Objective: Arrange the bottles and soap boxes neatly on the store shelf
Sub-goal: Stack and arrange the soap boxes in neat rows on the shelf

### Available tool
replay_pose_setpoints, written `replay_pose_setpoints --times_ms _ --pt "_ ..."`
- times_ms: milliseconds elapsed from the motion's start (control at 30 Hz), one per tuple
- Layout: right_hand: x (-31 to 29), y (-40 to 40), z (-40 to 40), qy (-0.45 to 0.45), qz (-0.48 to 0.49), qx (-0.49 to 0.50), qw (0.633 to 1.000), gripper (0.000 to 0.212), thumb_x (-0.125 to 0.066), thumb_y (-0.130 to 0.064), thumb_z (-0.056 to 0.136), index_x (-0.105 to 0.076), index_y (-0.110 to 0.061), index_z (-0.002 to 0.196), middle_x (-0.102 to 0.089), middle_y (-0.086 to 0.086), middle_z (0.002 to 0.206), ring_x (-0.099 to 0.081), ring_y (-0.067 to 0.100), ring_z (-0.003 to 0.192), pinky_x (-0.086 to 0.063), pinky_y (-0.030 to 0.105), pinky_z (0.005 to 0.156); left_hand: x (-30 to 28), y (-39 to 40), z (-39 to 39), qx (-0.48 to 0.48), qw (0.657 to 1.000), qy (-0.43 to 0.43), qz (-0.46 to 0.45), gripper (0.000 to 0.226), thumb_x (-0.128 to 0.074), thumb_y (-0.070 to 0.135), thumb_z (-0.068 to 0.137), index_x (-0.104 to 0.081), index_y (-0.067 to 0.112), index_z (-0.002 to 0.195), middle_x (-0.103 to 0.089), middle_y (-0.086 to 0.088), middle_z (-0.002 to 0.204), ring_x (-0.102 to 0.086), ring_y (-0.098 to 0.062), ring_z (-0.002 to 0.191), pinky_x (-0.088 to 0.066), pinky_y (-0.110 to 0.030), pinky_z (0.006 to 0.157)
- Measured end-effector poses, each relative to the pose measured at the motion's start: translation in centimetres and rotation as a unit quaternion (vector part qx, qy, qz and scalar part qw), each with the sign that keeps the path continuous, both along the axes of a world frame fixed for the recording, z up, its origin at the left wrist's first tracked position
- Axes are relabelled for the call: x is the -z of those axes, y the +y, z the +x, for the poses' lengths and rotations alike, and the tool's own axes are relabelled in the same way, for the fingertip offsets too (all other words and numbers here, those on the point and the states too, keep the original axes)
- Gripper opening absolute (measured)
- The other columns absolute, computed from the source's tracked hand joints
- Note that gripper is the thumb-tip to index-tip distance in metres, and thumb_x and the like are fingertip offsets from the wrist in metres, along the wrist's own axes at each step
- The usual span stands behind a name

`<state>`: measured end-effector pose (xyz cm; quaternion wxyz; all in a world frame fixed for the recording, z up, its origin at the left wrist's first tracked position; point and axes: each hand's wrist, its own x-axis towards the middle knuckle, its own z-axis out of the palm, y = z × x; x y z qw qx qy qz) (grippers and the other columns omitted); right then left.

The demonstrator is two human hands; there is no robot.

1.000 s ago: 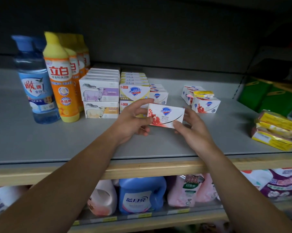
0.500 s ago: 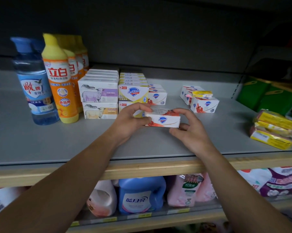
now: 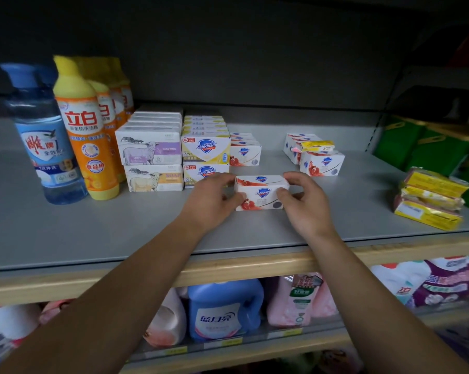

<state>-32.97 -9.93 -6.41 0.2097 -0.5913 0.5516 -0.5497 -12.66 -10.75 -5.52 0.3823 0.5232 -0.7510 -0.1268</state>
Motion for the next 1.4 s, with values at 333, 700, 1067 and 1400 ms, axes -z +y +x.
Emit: replay_pose_setpoints --times_ms 333,700,1067,1400 --pt "-1.7 -1.1 0.5 0.329 -0.013 -0.040 0.943 0.052 -0.068 -0.026 0.086 -0.054 -0.025 0.136 -0.052 -0.002 0.135 -0.043 0.020 0.127 -0.036 0.026 0.100 0.1 -0.2 0.2 -0.029 0.997 -0.076 -0.017 0.045 -0.059 0.042 0.091 -0.059 0.017 0.128 -0.065 -0.004 0.123 -0.059 -0.024 0.112 -0.050 -0.040 0.092" --pt "-2.6 -8.8 0.9 0.460 -0.029 0.046 0.886 0.052 -0.064 -0.028 0.092 -0.050 -0.023 0.141 -0.050 0.003 0.135 -0.039 0.028 0.124 -0.032 0.036 0.104 1.0 -0.4 0.1 -0.093 0.971 -0.219 0.030 0.058 -0.034 0.053 0.075 -0.068 0.019 0.107 -0.069 -0.003 0.114 -0.057 -0.028 0.112 -0.047 -0.036 0.095" --pt "-2.2 -14.8 2.9 0.435 -0.059 0.029 0.898 0.048 -0.067 -0.023 0.088 -0.057 -0.018 0.135 -0.051 0.011 0.128 -0.040 0.034 0.118 -0.040 0.039 0.094 1.2 -0.7 -0.2 -0.111 0.972 -0.207 0.013 0.048 -0.042 0.050 0.075 -0.070 0.018 0.097 -0.071 -0.001 0.105 -0.058 -0.027 0.107 -0.052 -0.036 0.086" --pt "-2.3 -15.8 3.3 0.444 -0.057 0.027 0.894 0.050 -0.066 -0.025 0.089 -0.055 -0.018 0.137 -0.051 0.012 0.129 -0.041 0.036 0.118 -0.040 0.041 0.095 1.3 -0.7 -0.2 -0.117 0.972 -0.203 0.018 0.048 -0.043 0.051 0.073 -0.070 0.022 0.099 -0.070 0.002 0.107 -0.055 -0.028 0.110 -0.050 -0.034 0.089"
